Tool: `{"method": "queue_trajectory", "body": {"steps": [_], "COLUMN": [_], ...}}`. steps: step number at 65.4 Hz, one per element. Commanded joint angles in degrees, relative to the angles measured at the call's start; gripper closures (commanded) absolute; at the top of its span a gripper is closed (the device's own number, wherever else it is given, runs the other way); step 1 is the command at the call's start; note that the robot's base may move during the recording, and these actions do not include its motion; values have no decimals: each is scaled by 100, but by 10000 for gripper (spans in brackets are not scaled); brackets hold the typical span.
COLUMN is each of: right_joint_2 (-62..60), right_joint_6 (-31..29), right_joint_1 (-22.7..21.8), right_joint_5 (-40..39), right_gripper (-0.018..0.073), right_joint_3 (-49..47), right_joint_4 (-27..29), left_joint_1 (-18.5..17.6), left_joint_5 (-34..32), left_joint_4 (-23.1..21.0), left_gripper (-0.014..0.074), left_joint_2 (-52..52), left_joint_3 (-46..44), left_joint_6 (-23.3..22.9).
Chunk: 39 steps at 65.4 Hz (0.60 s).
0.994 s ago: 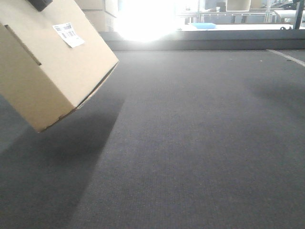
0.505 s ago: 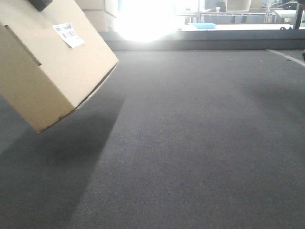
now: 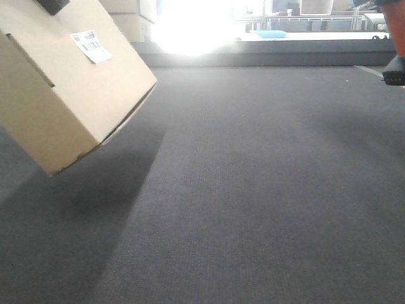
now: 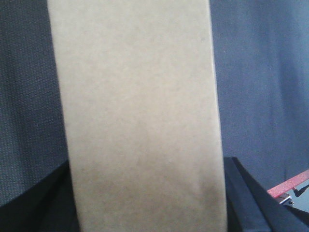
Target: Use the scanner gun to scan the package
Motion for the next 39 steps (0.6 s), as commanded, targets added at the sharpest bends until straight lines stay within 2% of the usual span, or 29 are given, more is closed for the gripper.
{"method": "queue_trajectory", "body": {"steps": [1,17,26,39], "right_joint_2": [-25,-25,-25,-25], "right_joint_6": [-33,-33,-33,-33], "right_joint_1": [-3,-3,-3,-3], "right_joint_5": [-373,-387,-387,-387], "right_gripper": [713,713,713,713], "right_joint_3": [-86,-86,-86,-86], "right_joint_4": [40,40,40,40], "left_joint_1": [14,14,-12,-115], "left_joint_5": [-11,-11,-11,-11], "left_joint_4": [-75,-126,-425,-425], "left_gripper": [708,708,708,708], "left_joint_2": [-91,-91,-91,-91], "left_joint_3": [-20,-20,-20,-20], "left_joint_6": [16,16,16,16]}}
